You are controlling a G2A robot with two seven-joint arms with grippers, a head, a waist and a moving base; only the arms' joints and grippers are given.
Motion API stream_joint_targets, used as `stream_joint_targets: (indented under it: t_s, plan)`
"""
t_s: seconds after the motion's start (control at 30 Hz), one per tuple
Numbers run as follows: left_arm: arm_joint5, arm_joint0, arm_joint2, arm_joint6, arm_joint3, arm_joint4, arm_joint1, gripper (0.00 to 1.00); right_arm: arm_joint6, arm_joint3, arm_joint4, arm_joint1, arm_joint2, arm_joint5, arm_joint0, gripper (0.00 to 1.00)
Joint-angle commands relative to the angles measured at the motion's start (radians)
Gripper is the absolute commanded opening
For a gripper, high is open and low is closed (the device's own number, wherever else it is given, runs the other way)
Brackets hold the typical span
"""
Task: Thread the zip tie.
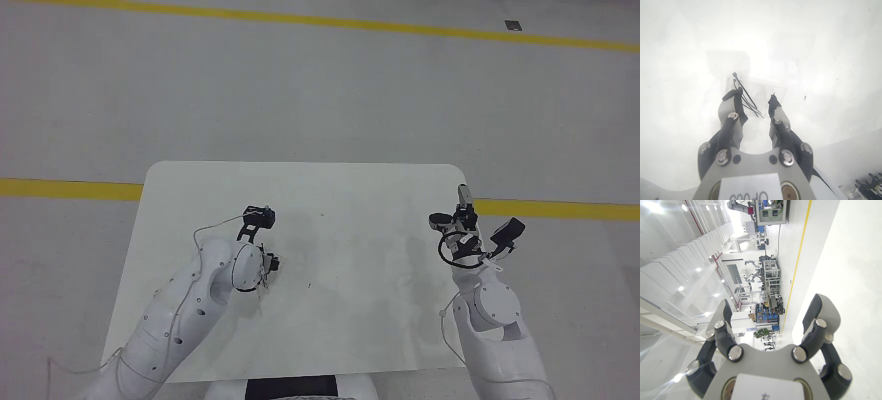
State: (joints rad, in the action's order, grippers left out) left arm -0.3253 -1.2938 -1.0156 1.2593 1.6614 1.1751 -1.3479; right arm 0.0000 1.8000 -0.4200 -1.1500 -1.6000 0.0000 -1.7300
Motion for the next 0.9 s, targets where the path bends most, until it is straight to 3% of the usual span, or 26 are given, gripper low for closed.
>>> stream_joint_targets:
  t_s: [0.0,0.43,0.73,0.87]
  plan:
    - [-0.001,0.003,0.003,-0.001,-0.008,-0.003,0.0,0.27,0.0,0.0,0.0,0.0,0.0,0.0,0.0,1.0]
    - [-0.015,0.023,0.027,-0.008,-0.043,-0.012,0.0,0.23,0.0,0.0,0.0,0.0,0.0,0.0,0.0,1.0]
    - [-0.015,0.002,0.016,0.005,-0.021,0.015,0.0,0.24,0.0,0.0,0.0,0.0,0.0,0.0,0.0,1.0]
    - [-0.015,0.002,0.011,0.011,-0.035,0.024,-0.004,0.25,0.0,0.0,0.0,0.0,0.0,0.0,0.0,1.0]
